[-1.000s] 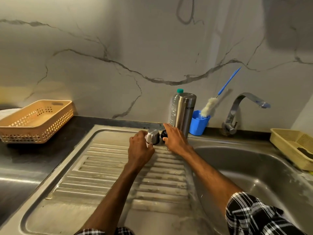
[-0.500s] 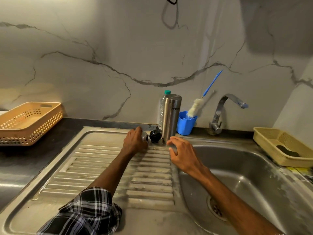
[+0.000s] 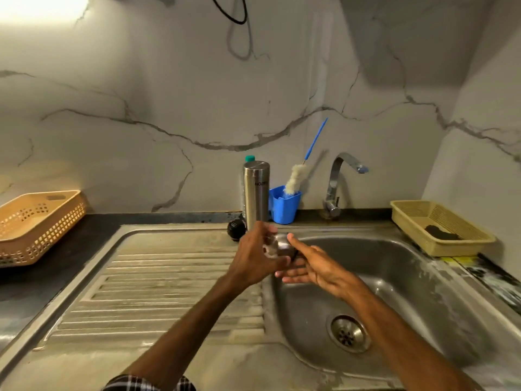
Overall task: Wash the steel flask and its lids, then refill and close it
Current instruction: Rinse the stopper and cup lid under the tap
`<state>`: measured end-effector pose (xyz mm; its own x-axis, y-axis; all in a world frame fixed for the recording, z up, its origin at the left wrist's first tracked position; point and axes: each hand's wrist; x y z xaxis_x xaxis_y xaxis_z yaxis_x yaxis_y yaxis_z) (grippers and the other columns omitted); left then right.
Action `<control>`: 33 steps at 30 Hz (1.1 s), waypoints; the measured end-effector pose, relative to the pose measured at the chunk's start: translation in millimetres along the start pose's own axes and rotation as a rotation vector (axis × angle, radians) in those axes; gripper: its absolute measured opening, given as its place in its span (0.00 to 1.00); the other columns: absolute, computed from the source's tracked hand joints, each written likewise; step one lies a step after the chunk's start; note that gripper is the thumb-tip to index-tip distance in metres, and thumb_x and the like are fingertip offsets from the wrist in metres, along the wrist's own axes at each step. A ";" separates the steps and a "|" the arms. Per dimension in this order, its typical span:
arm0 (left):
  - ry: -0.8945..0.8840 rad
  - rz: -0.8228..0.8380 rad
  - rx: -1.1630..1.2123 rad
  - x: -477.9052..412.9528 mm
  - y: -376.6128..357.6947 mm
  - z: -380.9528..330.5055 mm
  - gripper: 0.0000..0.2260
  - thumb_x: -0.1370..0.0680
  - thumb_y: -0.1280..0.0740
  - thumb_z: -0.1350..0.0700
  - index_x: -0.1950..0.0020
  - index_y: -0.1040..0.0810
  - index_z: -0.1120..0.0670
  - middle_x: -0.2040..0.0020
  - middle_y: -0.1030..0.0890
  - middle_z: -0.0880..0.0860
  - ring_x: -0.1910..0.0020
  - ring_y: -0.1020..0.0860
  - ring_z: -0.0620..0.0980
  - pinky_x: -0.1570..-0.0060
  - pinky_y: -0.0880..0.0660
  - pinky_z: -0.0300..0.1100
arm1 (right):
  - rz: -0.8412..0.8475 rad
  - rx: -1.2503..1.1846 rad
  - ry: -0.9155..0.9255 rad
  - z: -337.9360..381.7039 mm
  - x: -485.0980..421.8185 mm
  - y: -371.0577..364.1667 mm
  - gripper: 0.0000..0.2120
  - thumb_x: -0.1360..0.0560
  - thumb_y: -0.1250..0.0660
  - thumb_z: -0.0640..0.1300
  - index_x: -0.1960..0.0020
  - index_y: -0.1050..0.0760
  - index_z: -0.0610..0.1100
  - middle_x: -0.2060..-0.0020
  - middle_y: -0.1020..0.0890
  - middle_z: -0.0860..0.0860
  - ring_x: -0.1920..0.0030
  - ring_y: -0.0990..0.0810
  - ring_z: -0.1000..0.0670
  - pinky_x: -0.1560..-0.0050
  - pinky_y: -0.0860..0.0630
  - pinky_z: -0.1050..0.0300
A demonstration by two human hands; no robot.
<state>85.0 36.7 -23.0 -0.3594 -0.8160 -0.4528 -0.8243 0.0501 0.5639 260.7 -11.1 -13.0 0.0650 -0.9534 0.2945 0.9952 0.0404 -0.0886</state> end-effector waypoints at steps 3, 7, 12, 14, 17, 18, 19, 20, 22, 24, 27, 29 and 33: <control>-0.038 0.001 0.016 -9.1 -31.2 -10.5 0.28 0.33 0.19 0.51 0.40 0.31 0.47 0.45 0.22 0.45 0.47 0.21 0.43 0.48 0.21 0.39 | -0.044 -0.147 0.091 1.1 3.8 27.2 0.23 0.24 0.29 0.53 0.38 0.22 0.36 0.47 0.15 0.37 0.46 0.15 0.39 0.43 0.19 0.43; -0.034 0.123 -0.033 -28.9 -60.9 -14.9 0.26 0.31 0.20 0.50 0.39 0.29 0.48 0.43 0.21 0.45 0.44 0.22 0.42 0.44 0.22 0.40 | -0.186 -0.072 0.143 -2.1 -5.3 72.9 0.27 0.34 0.21 0.49 0.39 0.20 0.38 0.46 0.15 0.41 0.47 0.15 0.43 0.43 0.18 0.46; 0.012 0.250 -0.179 -63.6 -95.0 -5.9 0.16 0.25 0.26 0.53 0.39 0.24 0.45 0.40 0.22 0.47 0.40 0.24 0.45 0.39 0.23 0.45 | -0.503 0.169 0.189 -14.2 -22.4 113.7 0.27 0.37 0.17 0.43 0.42 0.24 0.47 0.51 0.18 0.51 0.48 0.18 0.49 0.49 0.21 0.56; 0.019 0.217 -0.200 -82.7 -105.8 -4.1 0.14 0.25 0.27 0.54 0.40 0.23 0.47 0.40 0.21 0.48 0.40 0.24 0.47 0.39 0.23 0.48 | -0.576 0.256 0.219 -23.0 -30.4 127.1 0.30 0.39 0.16 0.42 0.40 0.24 0.45 0.49 0.19 0.52 0.46 0.20 0.49 0.46 0.23 0.56; 0.053 0.140 -0.153 -115.6 -119.7 -10.6 0.11 0.24 0.27 0.54 0.42 0.21 0.50 0.44 0.19 0.50 0.44 0.21 0.50 0.42 0.21 0.50 | -0.639 0.377 0.237 -33.4 -39.4 143.5 0.33 0.40 0.15 0.43 0.39 0.24 0.45 0.46 0.19 0.51 0.44 0.21 0.50 0.42 0.23 0.52; 0.085 0.118 -0.129 -126.4 -124.0 -12.4 0.10 0.24 0.26 0.53 0.44 0.21 0.50 0.46 0.18 0.50 0.46 0.20 0.50 0.43 0.21 0.51 | -0.642 0.407 0.239 -35.0 -39.8 145.7 0.33 0.40 0.15 0.44 0.39 0.24 0.46 0.46 0.19 0.51 0.45 0.20 0.50 0.43 0.23 0.53; 0.111 0.107 -0.103 -136.9 -130.1 -15.7 0.09 0.24 0.26 0.52 0.46 0.21 0.50 0.49 0.18 0.50 0.48 0.19 0.49 0.44 0.20 0.51 | -0.645 0.427 0.244 -36.6 -40.3 149.2 0.33 0.41 0.15 0.45 0.39 0.24 0.46 0.47 0.18 0.52 0.45 0.20 0.50 0.43 0.22 0.53; 0.126 0.103 -0.088 -147.7 -136.8 -17.6 0.09 0.24 0.26 0.51 0.48 0.22 0.50 0.51 0.18 0.50 0.50 0.19 0.49 0.45 0.20 0.52 | -0.652 0.437 0.253 -38.1 -40.9 151.5 0.33 0.41 0.15 0.46 0.39 0.24 0.46 0.47 0.18 0.51 0.45 0.19 0.50 0.43 0.21 0.52; 0.128 0.097 -0.074 -167.3 -149.6 -21.8 0.10 0.24 0.25 0.50 0.49 0.23 0.52 0.53 0.18 0.51 0.53 0.19 0.50 0.47 0.19 0.52 | -0.648 0.456 0.272 -42.3 -41.3 154.9 0.31 0.40 0.15 0.47 0.41 0.23 0.47 0.47 0.16 0.51 0.46 0.18 0.50 0.42 0.20 0.48; 0.124 0.091 -0.054 -181.5 -156.9 -29.1 0.12 0.25 0.25 0.50 0.47 0.23 0.52 0.51 0.18 0.51 0.52 0.19 0.50 0.48 0.19 0.52 | -0.631 0.472 0.281 -45.1 -42.3 156.1 0.29 0.40 0.16 0.47 0.42 0.23 0.50 0.48 0.16 0.52 0.47 0.18 0.51 0.42 0.20 0.47; 0.055 0.086 -0.075 -195.9 -165.8 -33.7 0.16 0.22 0.27 0.54 0.37 0.24 0.55 0.45 0.18 0.55 0.47 0.20 0.52 0.44 0.21 0.50 | -0.632 0.472 0.308 -47.9 -45.6 160.1 0.29 0.41 0.16 0.50 0.43 0.22 0.51 0.50 0.16 0.54 0.48 0.17 0.53 0.43 0.19 0.46; -0.007 0.072 -0.120 -199.2 -168.5 -33.4 0.15 0.21 0.30 0.54 0.35 0.24 0.54 0.43 0.19 0.56 0.45 0.21 0.54 0.44 0.23 0.48 | -0.644 0.471 0.307 -49.3 -46.7 162.5 0.30 0.42 0.16 0.52 0.43 0.22 0.51 0.49 0.16 0.54 0.48 0.17 0.53 0.43 0.19 0.46; -0.027 0.050 -0.159 -199.4 -172.2 -29.9 0.11 0.19 0.33 0.53 0.41 0.20 0.57 0.45 0.19 0.57 0.45 0.22 0.54 0.45 0.24 0.49 | -0.655 0.467 0.308 -47.5 -46.5 163.4 0.30 0.42 0.16 0.51 0.43 0.22 0.50 0.49 0.16 0.53 0.48 0.17 0.52 0.44 0.19 0.47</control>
<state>311.7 173.5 -9.1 -0.4114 -0.7987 -0.4391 -0.7264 -0.0037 0.6873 416.9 25.7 -86.4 -0.4878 -0.8635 -0.1281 0.7577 -0.4917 0.4291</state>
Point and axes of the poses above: each hand's wrist, its own x-axis away from the middle knuckle, its own y-axis out of the back of the hand, z = x × y
